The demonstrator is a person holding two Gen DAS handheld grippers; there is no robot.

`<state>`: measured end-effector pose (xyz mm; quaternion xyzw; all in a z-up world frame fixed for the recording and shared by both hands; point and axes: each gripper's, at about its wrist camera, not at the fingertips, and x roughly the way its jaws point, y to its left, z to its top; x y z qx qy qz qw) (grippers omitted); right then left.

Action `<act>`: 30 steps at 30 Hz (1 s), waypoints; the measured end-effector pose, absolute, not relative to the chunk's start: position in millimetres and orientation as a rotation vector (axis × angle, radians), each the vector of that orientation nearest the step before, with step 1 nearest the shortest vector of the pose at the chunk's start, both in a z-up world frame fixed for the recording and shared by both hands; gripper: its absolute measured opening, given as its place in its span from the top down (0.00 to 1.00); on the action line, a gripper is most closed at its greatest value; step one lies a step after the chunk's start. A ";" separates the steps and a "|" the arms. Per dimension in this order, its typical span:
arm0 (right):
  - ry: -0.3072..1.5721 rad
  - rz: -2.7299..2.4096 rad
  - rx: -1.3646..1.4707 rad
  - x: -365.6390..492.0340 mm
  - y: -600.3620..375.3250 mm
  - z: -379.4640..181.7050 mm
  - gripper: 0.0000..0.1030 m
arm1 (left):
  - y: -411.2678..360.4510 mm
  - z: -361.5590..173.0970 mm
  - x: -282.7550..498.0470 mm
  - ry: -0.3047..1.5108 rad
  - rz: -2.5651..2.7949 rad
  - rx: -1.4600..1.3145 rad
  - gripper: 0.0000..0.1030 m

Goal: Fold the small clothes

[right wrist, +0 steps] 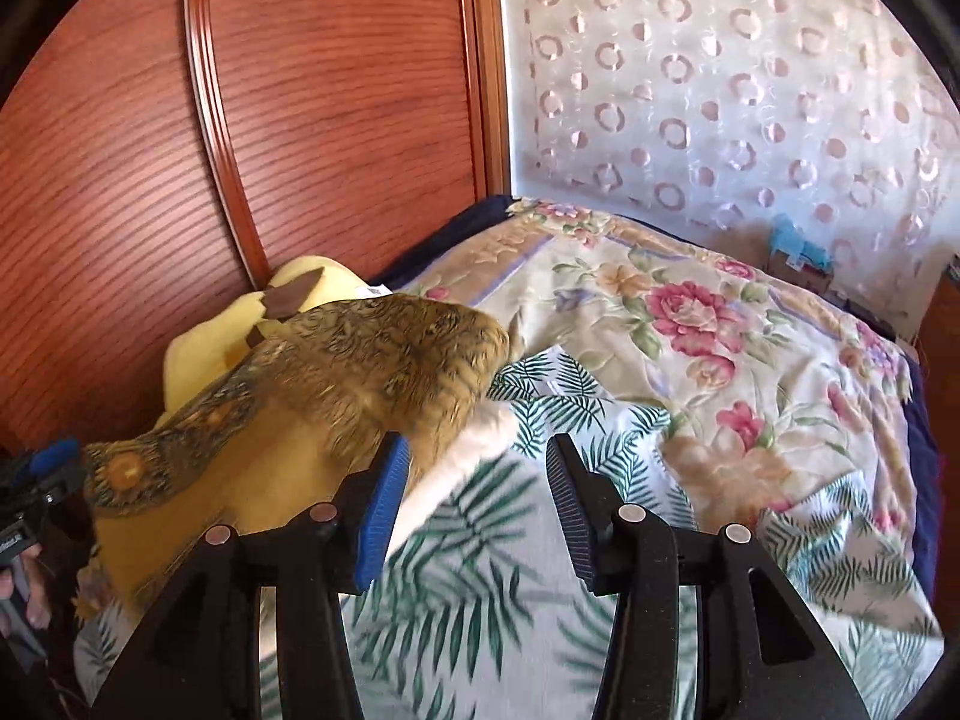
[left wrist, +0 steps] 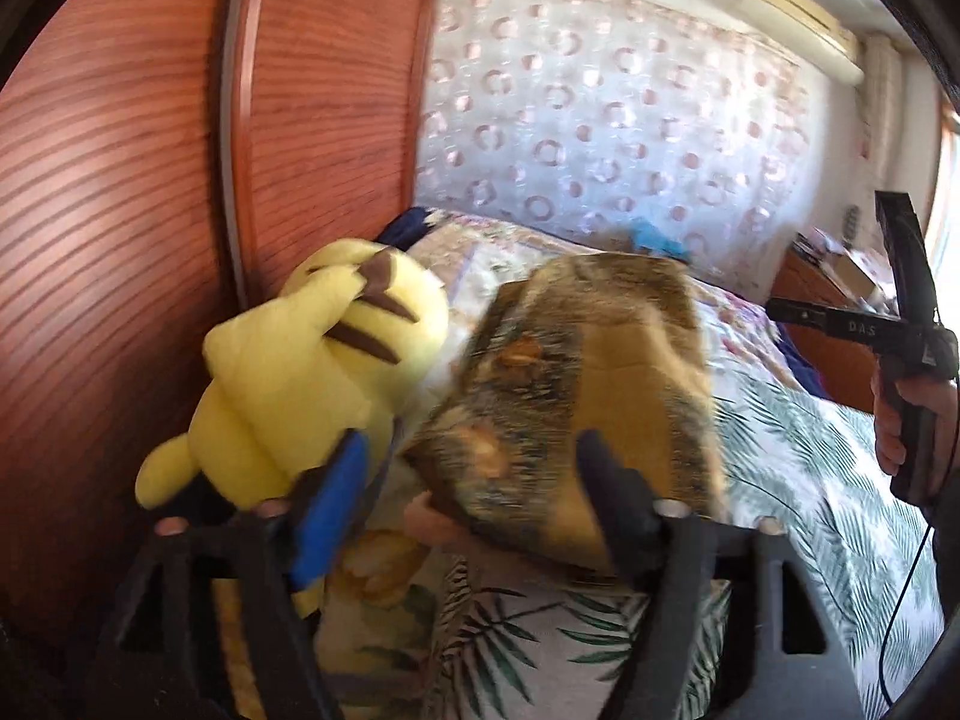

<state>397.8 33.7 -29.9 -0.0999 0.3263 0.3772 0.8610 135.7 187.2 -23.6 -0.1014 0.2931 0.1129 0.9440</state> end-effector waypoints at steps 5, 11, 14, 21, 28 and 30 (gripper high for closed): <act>0.653 0.783 -0.185 351.7 -9.2 -16.4 0.52 | 153.9 -4.8 129.8 0.573 0.178 -0.147 0.17; 0.613 0.748 -0.156 291.4 -62.3 -5.8 0.45 | 107.6 5.7 124.6 0.551 0.092 -0.090 0.08; 0.593 0.714 -0.150 262.2 -83.4 -4.8 0.38 | 87.2 5.1 120.1 0.542 0.040 -0.091 0.08; 0.574 0.617 -0.127 188.0 -127.2 -9.5 0.27 | 28.8 6.5 106.5 0.532 -0.064 -0.065 0.08; 0.529 0.494 -0.086 112.0 -171.1 2.0 0.16 | -17.1 21.1 86.5 0.504 -0.135 -0.045 0.08; 0.506 0.457 -0.066 88.3 -185.5 9.7 0.16 | -24.5 26.9 80.2 0.500 -0.157 -0.058 0.08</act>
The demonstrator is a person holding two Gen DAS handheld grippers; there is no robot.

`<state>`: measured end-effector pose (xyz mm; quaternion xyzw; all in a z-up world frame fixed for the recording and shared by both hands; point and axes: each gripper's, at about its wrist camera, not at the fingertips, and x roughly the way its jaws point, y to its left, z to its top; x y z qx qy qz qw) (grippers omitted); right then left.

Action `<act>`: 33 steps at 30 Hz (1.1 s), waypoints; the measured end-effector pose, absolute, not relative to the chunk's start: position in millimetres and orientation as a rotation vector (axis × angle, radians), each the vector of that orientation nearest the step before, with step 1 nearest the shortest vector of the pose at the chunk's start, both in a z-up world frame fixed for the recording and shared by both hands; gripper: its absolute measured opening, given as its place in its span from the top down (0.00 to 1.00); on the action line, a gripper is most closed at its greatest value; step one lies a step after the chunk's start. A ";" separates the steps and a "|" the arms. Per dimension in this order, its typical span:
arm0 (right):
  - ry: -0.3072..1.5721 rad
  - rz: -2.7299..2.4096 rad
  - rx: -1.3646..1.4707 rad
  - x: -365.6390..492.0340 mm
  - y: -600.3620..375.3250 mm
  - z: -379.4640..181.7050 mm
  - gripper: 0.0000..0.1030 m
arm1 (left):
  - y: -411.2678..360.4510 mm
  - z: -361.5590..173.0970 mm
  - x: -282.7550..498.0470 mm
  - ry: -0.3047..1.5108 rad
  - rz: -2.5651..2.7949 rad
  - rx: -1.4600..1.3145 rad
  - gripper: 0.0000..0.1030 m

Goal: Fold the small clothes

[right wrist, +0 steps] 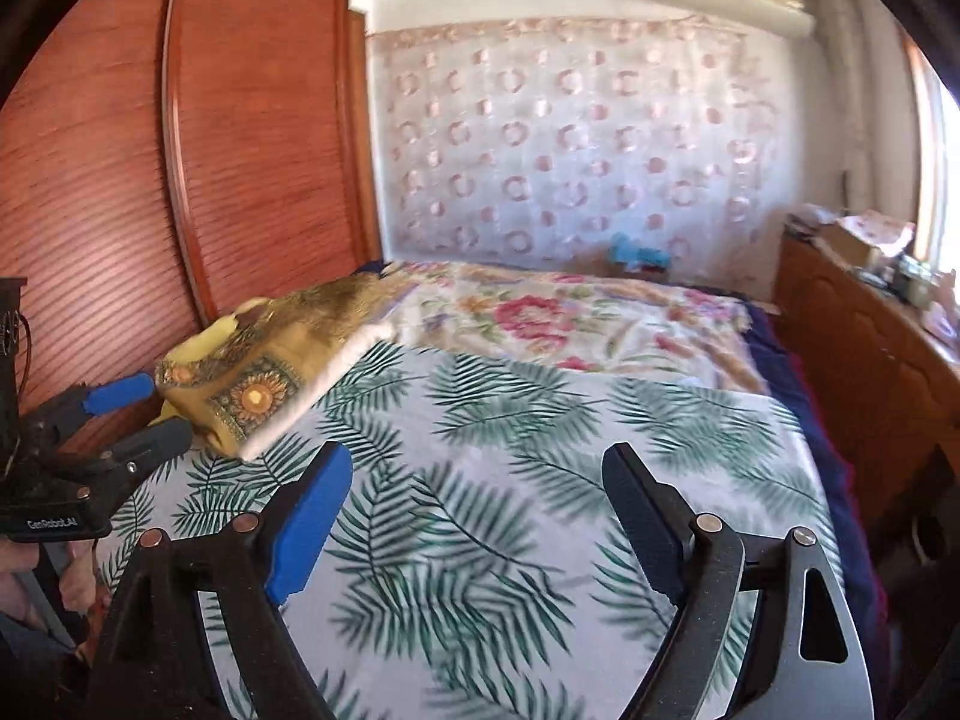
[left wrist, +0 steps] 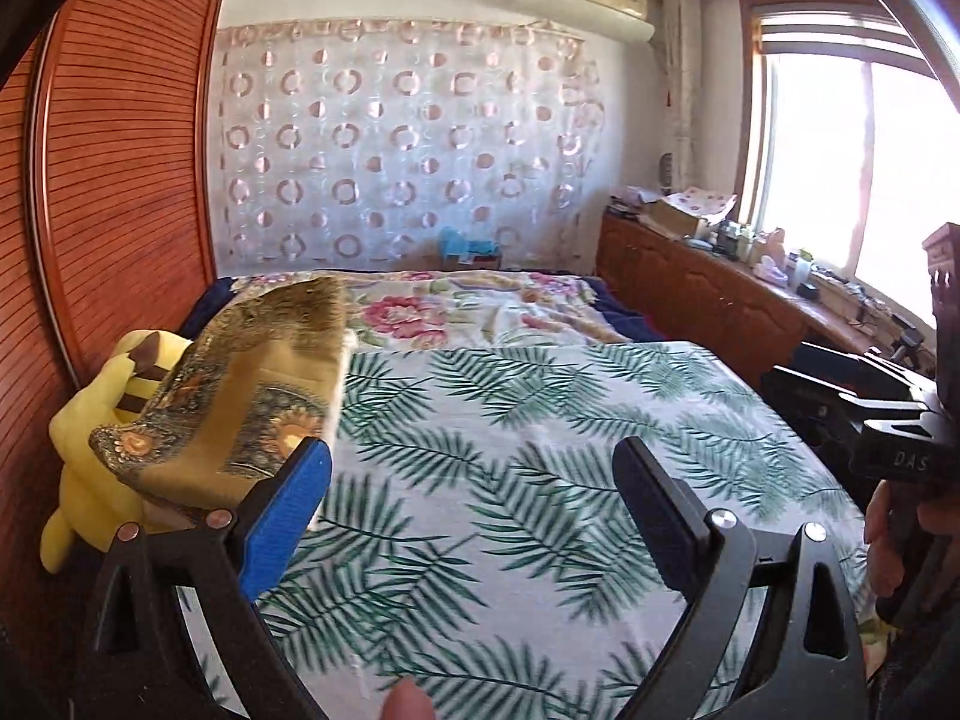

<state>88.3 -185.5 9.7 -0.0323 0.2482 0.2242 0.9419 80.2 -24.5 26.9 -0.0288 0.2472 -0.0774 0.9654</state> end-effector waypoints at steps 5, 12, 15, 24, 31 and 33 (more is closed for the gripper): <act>0.440 0.348 -0.055 35.2 -210.7 32.4 0.16 | -40.5 44.1 59.0 0.467 -0.148 -0.034 0.08; 0.408 0.281 -0.009 -6.5 -237.9 45.9 0.16 | -41.2 52.4 49.1 0.443 -0.121 -0.033 0.08; 0.402 0.274 0.003 -18.7 -242.3 48.8 0.16 | -42.1 53.8 43.6 0.436 -0.115 -0.019 0.08; 0.400 0.272 0.012 -17.7 -224.6 39.1 0.16 | -40.1 55.8 37.3 0.428 -0.106 -0.023 0.08; 0.407 0.272 0.009 -1.4 -223.8 37.4 0.16 | -39.6 57.5 35.0 0.426 -0.102 -0.022 0.08; 0.405 0.271 0.009 -0.8 -224.7 37.9 0.16 | -39.8 58.4 34.4 0.426 -0.102 -0.022 0.08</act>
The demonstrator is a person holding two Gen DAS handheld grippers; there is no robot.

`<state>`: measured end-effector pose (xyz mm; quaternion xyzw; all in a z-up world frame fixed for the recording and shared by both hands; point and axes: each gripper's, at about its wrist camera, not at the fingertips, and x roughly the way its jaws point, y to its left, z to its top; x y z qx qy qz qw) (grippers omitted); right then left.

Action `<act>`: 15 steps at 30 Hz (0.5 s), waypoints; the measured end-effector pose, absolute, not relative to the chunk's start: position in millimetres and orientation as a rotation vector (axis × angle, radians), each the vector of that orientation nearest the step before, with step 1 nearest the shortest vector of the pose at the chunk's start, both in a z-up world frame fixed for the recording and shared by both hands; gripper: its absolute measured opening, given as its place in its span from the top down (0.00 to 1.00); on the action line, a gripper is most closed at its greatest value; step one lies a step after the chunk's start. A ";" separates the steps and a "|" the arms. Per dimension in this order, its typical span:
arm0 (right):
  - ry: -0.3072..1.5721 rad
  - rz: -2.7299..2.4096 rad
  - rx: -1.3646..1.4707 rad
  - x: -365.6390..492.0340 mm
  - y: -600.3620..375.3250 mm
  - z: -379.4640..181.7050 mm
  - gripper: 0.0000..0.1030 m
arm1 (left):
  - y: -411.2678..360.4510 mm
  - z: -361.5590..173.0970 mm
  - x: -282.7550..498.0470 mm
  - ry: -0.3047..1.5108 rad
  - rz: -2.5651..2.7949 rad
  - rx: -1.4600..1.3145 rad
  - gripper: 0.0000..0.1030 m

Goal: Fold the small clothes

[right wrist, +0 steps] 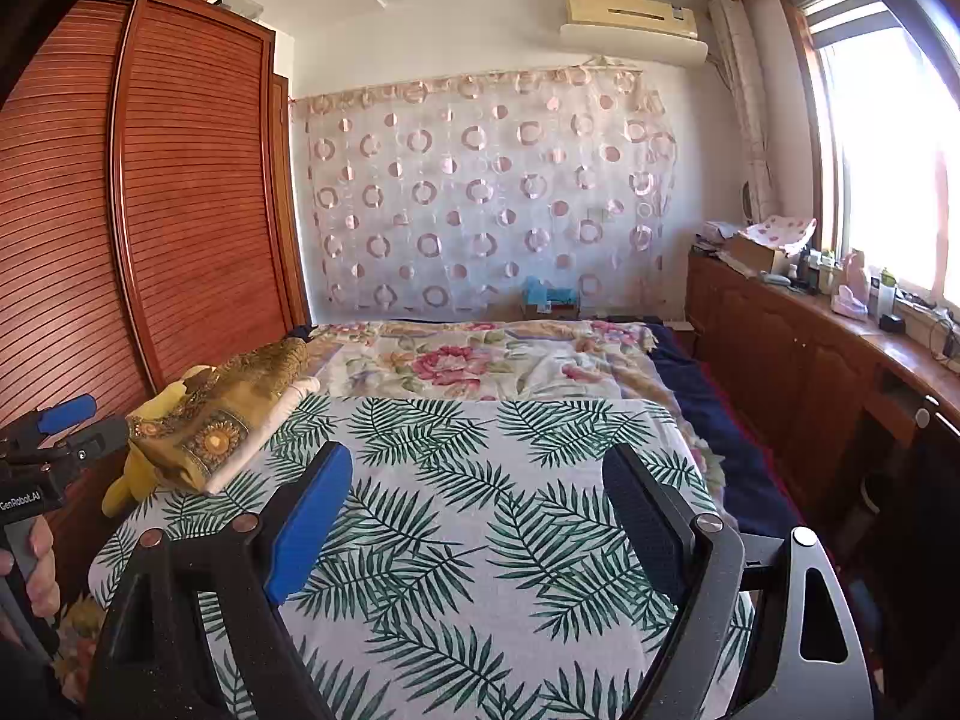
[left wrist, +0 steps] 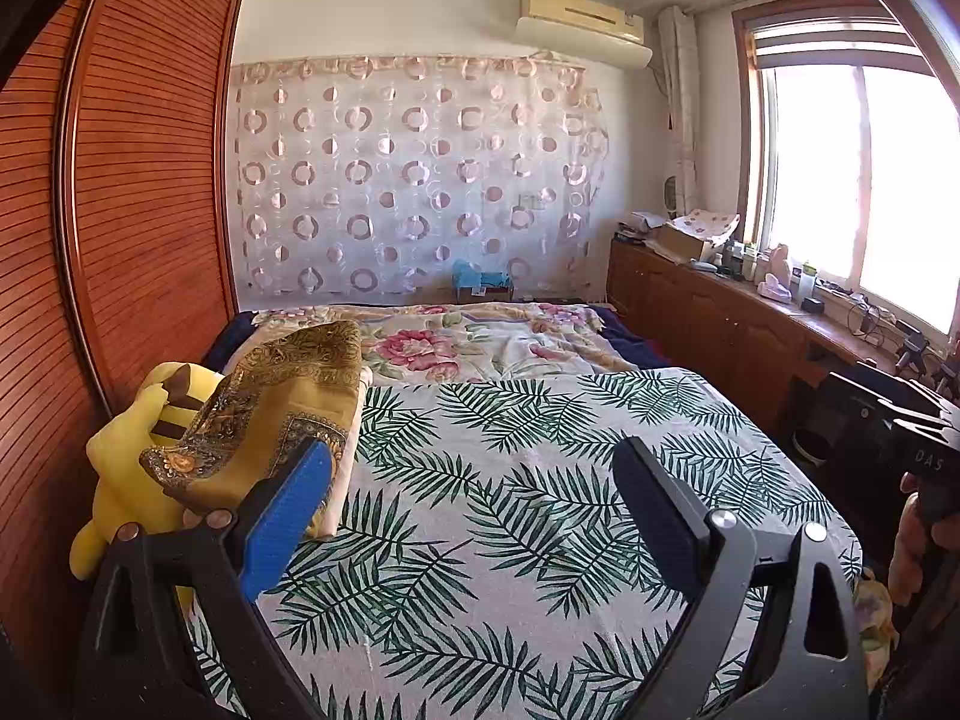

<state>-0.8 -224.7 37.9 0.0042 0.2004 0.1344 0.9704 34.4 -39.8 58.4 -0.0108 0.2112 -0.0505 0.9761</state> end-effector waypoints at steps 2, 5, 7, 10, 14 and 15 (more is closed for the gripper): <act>0.404 0.271 0.008 0.1 -225.1 36.9 0.16 | -39.8 58.0 34.8 0.426 -0.103 -0.023 0.08; 0.403 0.269 0.008 2.2 -226.6 36.7 0.16 | -39.8 58.7 34.1 0.424 -0.100 -0.022 0.08; 0.402 0.270 0.006 2.4 -227.8 37.5 0.16 | -39.7 58.7 34.1 0.424 -0.101 -0.024 0.08; 0.402 0.270 0.005 4.8 -230.0 37.9 0.16 | -39.8 58.5 34.3 0.423 -0.101 -0.022 0.08; 0.401 0.271 0.004 3.9 -231.3 34.1 0.16 | -40.8 59.8 33.8 0.420 -0.101 -0.022 0.08; 0.400 0.270 0.005 3.6 -230.4 33.2 0.16 | -40.8 59.7 33.7 0.420 -0.101 -0.022 0.08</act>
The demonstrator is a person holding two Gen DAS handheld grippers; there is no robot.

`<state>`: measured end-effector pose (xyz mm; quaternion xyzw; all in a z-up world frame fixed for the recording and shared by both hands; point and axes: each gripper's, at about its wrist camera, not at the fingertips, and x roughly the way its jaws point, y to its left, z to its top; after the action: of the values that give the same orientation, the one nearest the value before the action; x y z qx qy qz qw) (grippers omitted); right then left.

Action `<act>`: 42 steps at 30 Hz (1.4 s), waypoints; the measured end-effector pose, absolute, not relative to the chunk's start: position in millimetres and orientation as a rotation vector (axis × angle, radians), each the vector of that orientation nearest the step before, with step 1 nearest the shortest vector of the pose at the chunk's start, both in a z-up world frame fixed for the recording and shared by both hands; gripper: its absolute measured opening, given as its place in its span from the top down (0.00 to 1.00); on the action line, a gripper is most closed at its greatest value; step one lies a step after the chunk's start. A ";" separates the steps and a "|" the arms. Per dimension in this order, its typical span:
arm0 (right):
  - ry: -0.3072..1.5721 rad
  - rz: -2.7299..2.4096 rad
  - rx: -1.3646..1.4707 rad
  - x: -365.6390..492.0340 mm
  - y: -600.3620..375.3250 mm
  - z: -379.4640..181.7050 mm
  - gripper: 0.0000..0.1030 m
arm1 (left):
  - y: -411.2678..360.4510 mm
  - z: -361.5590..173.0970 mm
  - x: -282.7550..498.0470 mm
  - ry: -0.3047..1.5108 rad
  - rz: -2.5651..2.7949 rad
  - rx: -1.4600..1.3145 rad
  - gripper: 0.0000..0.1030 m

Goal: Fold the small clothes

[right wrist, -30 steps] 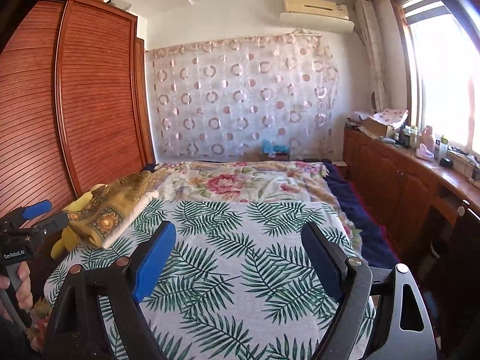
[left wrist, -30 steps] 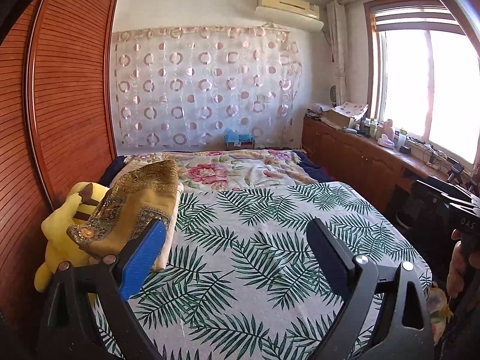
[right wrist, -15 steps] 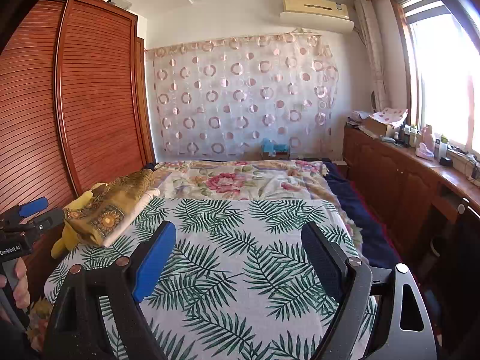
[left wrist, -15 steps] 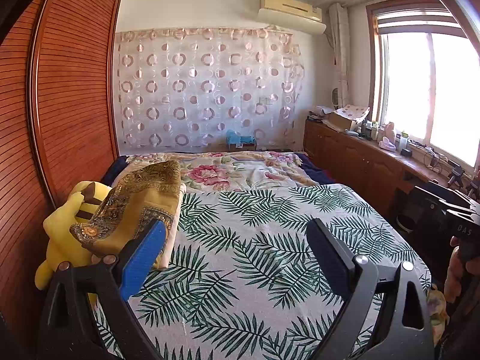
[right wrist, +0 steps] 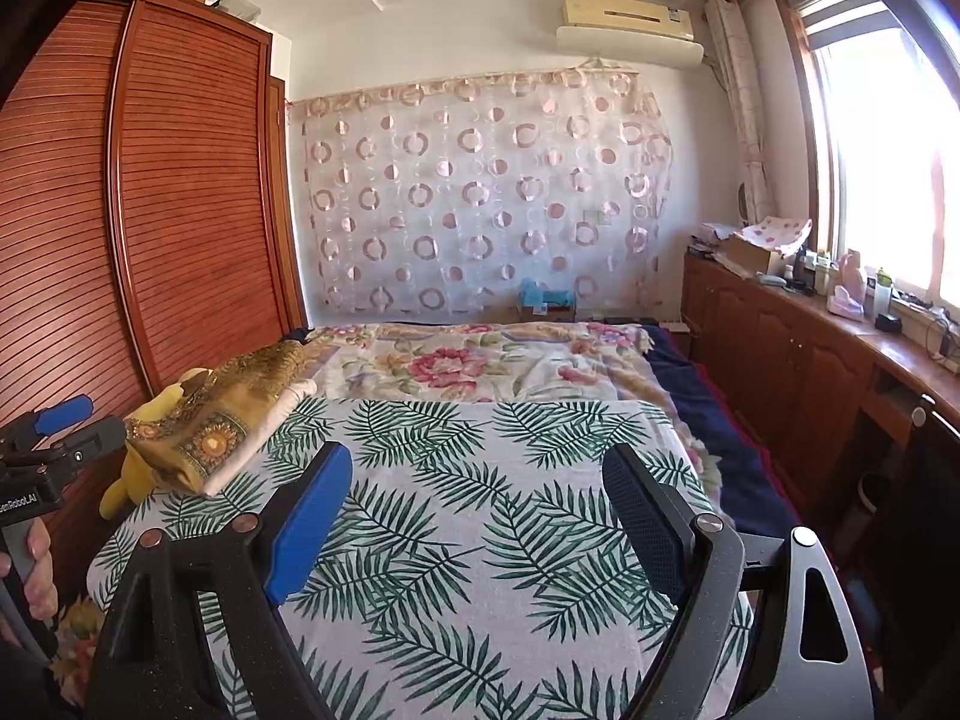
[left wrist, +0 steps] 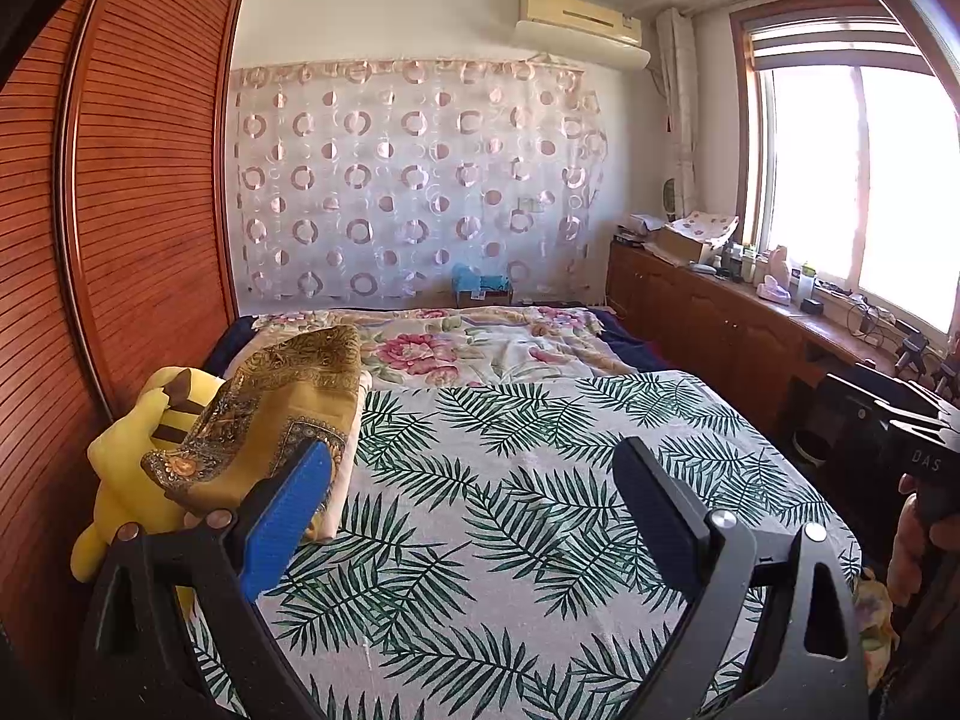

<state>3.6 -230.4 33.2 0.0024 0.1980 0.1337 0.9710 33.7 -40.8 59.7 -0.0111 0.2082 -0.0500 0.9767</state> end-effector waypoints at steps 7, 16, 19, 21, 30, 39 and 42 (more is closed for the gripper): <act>0.398 0.272 0.003 4.9 -232.7 32.9 0.16 | -41.6 60.7 32.7 0.418 -0.099 -0.021 0.08; 0.398 0.272 0.003 5.8 -234.1 30.2 0.16 | -41.5 60.8 32.4 0.417 -0.100 -0.022 0.08; 0.396 0.267 0.003 6.5 -234.4 30.6 0.16 | -41.7 59.9 32.7 0.417 -0.100 -0.022 0.08; 0.396 0.269 0.002 7.8 -235.2 30.3 0.16 | -41.6 59.8 32.7 0.417 -0.100 -0.021 0.08; 0.395 0.269 0.002 9.5 -237.3 30.5 0.16 | -41.1 59.5 32.4 0.417 -0.101 -0.023 0.08; 0.396 0.270 0.001 9.4 -238.0 30.3 0.16 | -40.9 60.8 32.1 0.414 -0.098 -0.021 0.08; 0.395 0.272 0.001 9.3 -238.8 30.0 0.16 | -41.2 61.5 31.8 0.414 -0.099 -0.020 0.08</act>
<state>9.3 -238.8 30.0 0.0007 0.1958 0.1347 0.9714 31.8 -41.2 61.5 -0.0100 0.2054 -0.0489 0.9774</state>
